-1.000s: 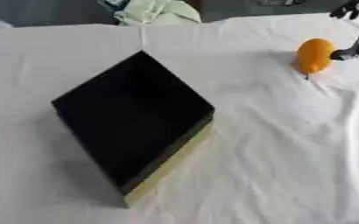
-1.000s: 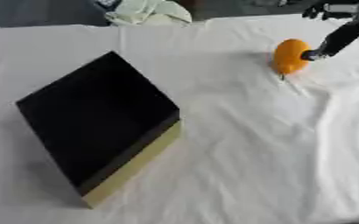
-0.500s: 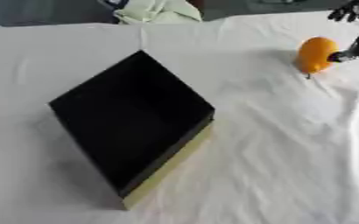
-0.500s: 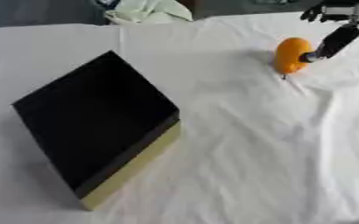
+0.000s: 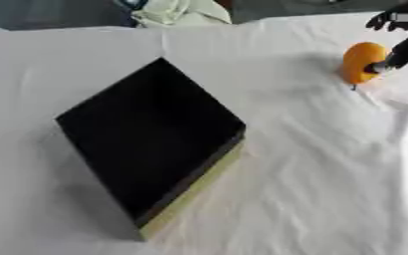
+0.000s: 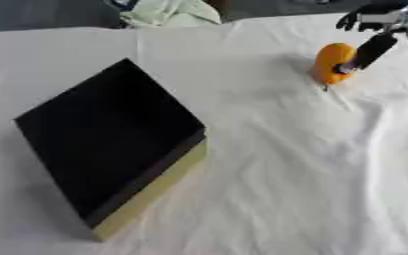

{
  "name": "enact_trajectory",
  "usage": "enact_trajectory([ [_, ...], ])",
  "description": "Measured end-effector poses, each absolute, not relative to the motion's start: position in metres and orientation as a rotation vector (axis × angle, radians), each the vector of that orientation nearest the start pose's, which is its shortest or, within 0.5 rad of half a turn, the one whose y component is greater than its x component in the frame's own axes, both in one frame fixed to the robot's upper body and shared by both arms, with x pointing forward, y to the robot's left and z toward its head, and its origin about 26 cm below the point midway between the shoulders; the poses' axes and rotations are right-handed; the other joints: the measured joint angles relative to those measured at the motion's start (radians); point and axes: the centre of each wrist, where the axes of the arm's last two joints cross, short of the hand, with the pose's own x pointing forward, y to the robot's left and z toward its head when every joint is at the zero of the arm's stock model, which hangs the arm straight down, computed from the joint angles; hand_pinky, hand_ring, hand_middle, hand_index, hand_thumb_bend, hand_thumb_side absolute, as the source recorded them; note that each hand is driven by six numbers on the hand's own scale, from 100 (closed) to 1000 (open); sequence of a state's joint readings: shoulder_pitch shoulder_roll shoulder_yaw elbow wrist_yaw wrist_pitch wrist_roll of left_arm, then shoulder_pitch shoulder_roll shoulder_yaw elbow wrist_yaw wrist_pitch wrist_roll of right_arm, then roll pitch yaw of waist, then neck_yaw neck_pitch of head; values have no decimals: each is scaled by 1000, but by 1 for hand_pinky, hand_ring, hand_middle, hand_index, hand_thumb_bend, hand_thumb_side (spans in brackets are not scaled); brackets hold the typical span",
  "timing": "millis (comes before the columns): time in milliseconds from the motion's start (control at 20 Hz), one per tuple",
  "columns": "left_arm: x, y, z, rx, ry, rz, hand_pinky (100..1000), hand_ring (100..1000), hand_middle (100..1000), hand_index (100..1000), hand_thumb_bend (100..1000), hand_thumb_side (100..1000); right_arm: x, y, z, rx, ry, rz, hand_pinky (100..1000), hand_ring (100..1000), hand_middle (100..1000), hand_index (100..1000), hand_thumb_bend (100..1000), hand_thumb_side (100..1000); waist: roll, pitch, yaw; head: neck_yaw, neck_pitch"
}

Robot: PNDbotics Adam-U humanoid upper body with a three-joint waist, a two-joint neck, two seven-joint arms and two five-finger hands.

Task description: Pick up objects on the table and place them in the box.

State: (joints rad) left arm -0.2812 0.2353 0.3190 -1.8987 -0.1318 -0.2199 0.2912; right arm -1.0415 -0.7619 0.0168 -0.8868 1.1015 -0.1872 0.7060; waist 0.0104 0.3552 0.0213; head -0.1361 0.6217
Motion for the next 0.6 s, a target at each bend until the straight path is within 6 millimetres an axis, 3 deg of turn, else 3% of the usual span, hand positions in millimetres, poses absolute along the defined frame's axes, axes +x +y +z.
enact_trajectory([
  [600, 304, 336, 181, 674, -2407, 202, 430, 479, 621, 488, 100, 690, 457, -419, 296, -1159, -781, 1399, 850, 902, 894, 968, 495, 397, 0, 15, 5, -8, -15],
])
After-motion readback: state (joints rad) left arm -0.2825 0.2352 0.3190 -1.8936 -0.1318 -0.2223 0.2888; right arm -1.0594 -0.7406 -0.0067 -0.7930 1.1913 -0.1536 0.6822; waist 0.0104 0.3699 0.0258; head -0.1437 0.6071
